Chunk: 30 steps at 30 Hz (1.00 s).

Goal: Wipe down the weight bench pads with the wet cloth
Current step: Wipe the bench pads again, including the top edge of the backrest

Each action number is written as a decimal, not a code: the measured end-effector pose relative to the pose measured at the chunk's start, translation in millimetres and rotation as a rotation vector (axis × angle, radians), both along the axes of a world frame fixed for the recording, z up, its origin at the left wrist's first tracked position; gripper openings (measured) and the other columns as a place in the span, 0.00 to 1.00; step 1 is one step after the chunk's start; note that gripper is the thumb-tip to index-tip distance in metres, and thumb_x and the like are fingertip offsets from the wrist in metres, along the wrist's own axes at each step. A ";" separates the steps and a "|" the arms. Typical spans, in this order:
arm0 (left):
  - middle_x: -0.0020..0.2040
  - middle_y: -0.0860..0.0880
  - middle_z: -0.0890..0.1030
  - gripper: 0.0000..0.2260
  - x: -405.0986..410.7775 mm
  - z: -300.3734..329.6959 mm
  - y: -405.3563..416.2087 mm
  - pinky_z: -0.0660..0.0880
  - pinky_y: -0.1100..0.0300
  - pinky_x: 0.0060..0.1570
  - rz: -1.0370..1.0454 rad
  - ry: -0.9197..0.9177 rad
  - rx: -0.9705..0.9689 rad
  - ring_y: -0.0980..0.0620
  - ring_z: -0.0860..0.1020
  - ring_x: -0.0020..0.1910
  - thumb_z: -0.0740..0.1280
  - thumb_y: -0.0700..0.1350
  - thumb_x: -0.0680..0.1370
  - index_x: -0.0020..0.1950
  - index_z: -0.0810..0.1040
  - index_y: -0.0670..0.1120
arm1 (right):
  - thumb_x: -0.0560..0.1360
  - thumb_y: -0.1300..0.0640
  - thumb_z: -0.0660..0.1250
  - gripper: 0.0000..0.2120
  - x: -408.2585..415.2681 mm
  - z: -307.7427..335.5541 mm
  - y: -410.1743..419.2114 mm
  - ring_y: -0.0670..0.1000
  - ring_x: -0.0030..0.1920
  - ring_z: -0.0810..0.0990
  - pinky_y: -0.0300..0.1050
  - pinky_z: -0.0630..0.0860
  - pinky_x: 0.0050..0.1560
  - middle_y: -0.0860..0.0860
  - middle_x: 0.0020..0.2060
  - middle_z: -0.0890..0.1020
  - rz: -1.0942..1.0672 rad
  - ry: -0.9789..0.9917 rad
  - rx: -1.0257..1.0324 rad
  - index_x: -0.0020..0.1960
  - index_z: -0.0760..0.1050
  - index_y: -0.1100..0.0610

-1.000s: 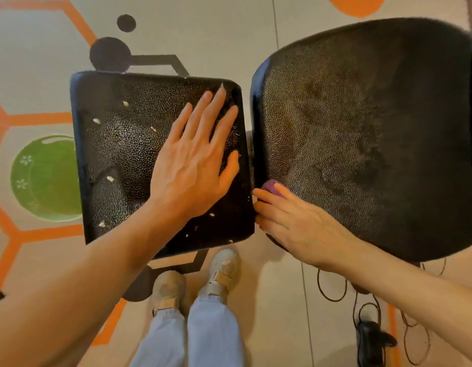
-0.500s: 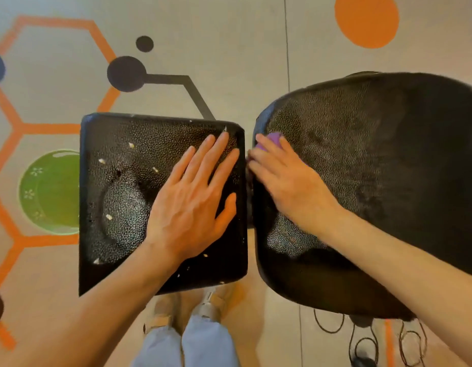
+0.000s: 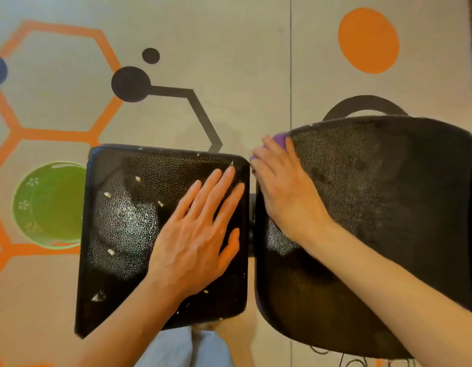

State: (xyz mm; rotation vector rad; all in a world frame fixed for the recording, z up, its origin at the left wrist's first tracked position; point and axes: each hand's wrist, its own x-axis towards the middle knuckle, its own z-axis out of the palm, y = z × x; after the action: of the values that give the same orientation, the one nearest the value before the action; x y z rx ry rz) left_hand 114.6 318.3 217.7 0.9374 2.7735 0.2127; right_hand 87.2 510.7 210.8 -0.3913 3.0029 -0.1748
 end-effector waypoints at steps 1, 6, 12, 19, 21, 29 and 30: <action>0.81 0.43 0.53 0.29 -0.4 -0.3 -0.1 0.56 0.46 0.77 0.001 -0.001 0.005 0.46 0.51 0.81 0.57 0.54 0.80 0.80 0.59 0.44 | 0.76 0.67 0.55 0.18 18.7 2.9 3.4 0.59 0.73 0.61 0.58 0.53 0.75 0.59 0.66 0.72 0.035 -0.034 -0.034 0.64 0.71 0.64; 0.81 0.42 0.53 0.29 -1.0 -0.8 0.0 0.54 0.47 0.77 -0.005 -0.020 0.008 0.45 0.53 0.80 0.56 0.54 0.80 0.79 0.59 0.44 | 0.77 0.66 0.60 0.16 1.3 4.4 11.1 0.56 0.73 0.61 0.54 0.52 0.75 0.55 0.66 0.72 0.014 -0.113 -0.039 0.65 0.72 0.60; 0.80 0.41 0.55 0.28 -2.4 -2.5 -2.6 0.52 0.47 0.76 -0.022 -0.058 0.021 0.44 0.55 0.80 0.55 0.55 0.80 0.79 0.60 0.44 | 0.75 0.69 0.63 0.28 9.2 15.8 5.4 0.52 0.76 0.52 0.51 0.46 0.76 0.53 0.73 0.62 -0.132 -0.150 -0.096 0.73 0.61 0.58; 0.80 0.43 0.57 0.29 -4.0 4.7 0.0 0.52 0.48 0.76 0.013 -0.153 0.086 0.47 0.53 0.79 0.56 0.54 0.79 0.78 0.61 0.46 | 0.78 0.62 0.58 0.14 -42.5 25.5 5.8 0.52 0.68 0.68 0.53 0.52 0.76 0.51 0.61 0.75 -0.261 -0.120 -0.041 0.63 0.71 0.57; 0.80 0.43 0.57 0.29 -4.2 9.9 2.7 0.49 0.49 0.77 0.029 -0.181 0.122 0.47 0.53 0.79 0.56 0.53 0.78 0.79 0.60 0.46 | 0.75 0.68 0.62 0.23 -23.0 23.4 1.6 0.52 0.74 0.59 0.52 0.47 0.77 0.53 0.69 0.69 -0.274 -0.158 -0.069 0.70 0.67 0.58; 0.80 0.42 0.58 0.29 -39.5 12.6 58.8 0.47 0.49 0.78 0.172 -0.147 0.231 0.44 0.53 0.80 0.59 0.48 0.79 0.79 0.59 0.41 | 0.78 0.63 0.59 0.22 -36.1 18.1 34.4 0.50 0.74 0.59 0.52 0.50 0.76 0.54 0.71 0.68 -0.386 -0.071 -0.178 0.72 0.64 0.58; 0.79 0.42 0.60 0.29 -46.5 10.2 68.6 0.46 0.49 0.78 0.196 -0.147 0.230 0.44 0.53 0.80 0.60 0.48 0.79 0.79 0.60 0.41 | 0.78 0.63 0.60 0.22 -36.0 17.9 32.4 0.51 0.74 0.59 0.54 0.51 0.76 0.54 0.71 0.68 -0.335 -0.105 -0.188 0.71 0.64 0.59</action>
State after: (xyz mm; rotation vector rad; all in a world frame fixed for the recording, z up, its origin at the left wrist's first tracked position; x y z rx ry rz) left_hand 68.0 386.9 227.9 0.6644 2.7412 0.6169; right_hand 51.2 543.1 228.7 0.1084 2.9325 -0.4910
